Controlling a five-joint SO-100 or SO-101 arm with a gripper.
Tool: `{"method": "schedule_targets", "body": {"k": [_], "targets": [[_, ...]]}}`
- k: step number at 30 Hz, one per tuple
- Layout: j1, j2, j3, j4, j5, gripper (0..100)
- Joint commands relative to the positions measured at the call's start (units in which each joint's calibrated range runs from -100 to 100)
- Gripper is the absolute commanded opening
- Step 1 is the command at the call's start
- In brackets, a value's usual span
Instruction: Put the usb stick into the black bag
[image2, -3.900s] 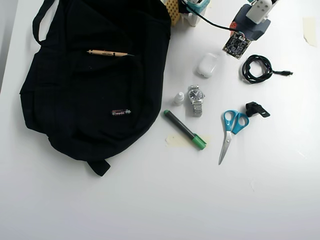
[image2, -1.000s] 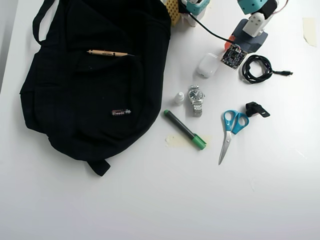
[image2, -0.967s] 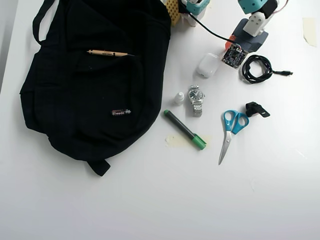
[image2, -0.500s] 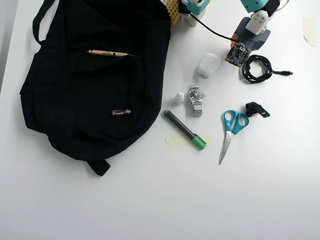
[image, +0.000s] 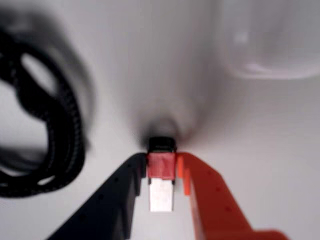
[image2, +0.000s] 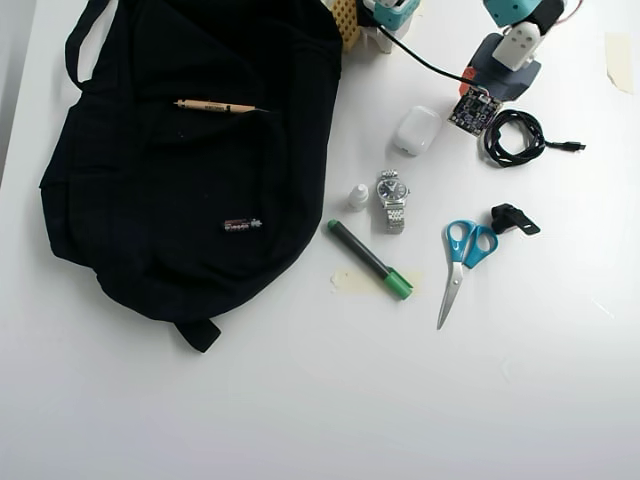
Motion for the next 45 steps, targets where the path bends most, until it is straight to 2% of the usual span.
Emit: {"method": "schedule_targets", "body": {"k": [1,5,12,19,26,30,36,45], "targets": [[1.9,-2.7,-12.5,14.7,-0.6,2],[4.7,-2.7,-20.8,22.2,3.9,2],[11.8,-5.5,-27.3,21.6,16.3,2],[21.2,-18.9,-22.1,16.2,27.5,2],[31.3,-30.3,-10.6,4.6,39.9,2],[39.4,-38.0,-4.8,0.0,42.9,2],[52.4,-46.5,-1.3,-0.5,46.4,2],[72.7,-49.6,0.4,-0.5,45.5,2]]}}
